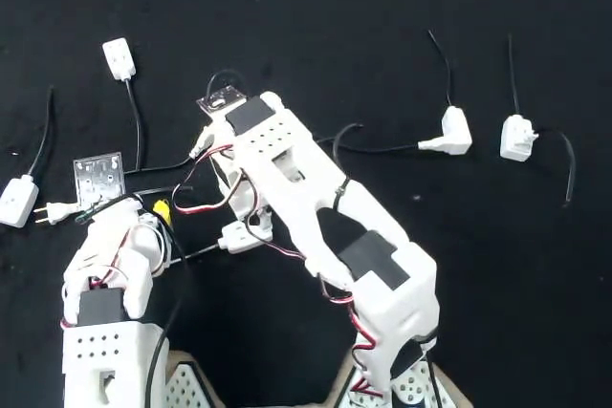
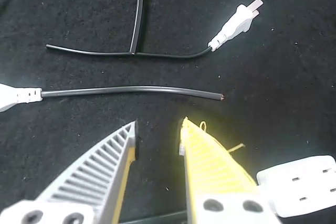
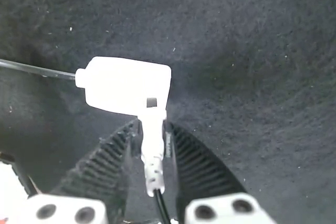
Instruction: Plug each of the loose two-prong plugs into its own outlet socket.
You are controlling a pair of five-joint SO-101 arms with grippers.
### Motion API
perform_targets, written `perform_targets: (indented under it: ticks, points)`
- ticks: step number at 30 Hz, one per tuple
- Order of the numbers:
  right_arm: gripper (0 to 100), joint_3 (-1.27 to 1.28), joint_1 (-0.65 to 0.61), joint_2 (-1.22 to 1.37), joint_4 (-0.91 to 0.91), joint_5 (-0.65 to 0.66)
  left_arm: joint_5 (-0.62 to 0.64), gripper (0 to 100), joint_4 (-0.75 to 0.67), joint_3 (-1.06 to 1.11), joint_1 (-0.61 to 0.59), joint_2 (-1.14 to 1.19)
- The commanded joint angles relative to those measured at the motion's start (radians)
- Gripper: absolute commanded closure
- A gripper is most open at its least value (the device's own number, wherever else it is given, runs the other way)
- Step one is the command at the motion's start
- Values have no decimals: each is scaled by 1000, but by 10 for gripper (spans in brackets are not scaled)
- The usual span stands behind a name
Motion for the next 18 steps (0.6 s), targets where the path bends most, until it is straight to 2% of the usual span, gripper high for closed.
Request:
perform_targets:
  ticks: [1, 18]
  points:
    - [988, -21, -2, -2, -5, -11, 12, 855, -9, -68, -15, 3]
    - [988, -30, 2, -2, 14, -3, 12, 855, -9, -70, -15, 3]
